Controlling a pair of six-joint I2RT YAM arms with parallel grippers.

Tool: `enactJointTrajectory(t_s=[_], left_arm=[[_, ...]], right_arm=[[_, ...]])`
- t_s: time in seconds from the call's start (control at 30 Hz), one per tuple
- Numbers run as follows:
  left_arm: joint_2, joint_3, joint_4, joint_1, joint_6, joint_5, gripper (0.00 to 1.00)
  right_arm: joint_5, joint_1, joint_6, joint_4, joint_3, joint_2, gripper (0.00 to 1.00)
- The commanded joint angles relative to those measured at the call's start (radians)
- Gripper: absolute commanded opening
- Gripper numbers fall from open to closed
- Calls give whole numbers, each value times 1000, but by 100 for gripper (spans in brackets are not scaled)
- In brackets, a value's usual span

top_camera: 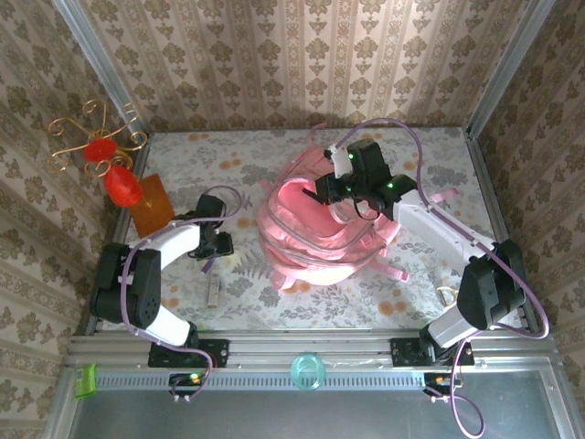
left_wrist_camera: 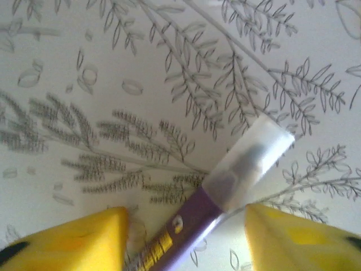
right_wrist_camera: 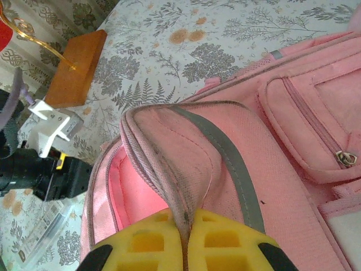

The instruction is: Pack the student bag

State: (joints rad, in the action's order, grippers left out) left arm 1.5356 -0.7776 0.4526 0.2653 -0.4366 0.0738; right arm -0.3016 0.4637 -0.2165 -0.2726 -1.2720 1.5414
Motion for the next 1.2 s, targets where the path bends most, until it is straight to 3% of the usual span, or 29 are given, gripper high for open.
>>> enactJointTrajectory(t_s=[0.0,0.17,0.43,0.57,0.77,0.87,1.0,1.17], left_arm=[[48,-6,-53,-25,17,-3,45],[77,-33,-92,-72,40,-18,28],[136,-143,-180,-175,27,-41,11],[23,-137,-229,-160,-40,-119,5],[-330,-4,-367,56,-298,-244,6],[-418,39,-485,183,-473,-220,7],[-416,41,-636,376,-618,-118,9],[-275,-38,-754,478,-692,-83,10]], right_arm=[[-7,-14,-17,110,-8,-46,0],[-5,-14,-22,106,2,-52,0],[-13,-11,-42,98,13,-59,0],[4,-11,-38,75,20,-75,0],[3,-9,-48,81,19,-79,0],[-22,-3,-73,106,8,-69,0],[-27,4,-96,108,-22,-53,0],[-24,6,-125,120,-35,-52,0]])
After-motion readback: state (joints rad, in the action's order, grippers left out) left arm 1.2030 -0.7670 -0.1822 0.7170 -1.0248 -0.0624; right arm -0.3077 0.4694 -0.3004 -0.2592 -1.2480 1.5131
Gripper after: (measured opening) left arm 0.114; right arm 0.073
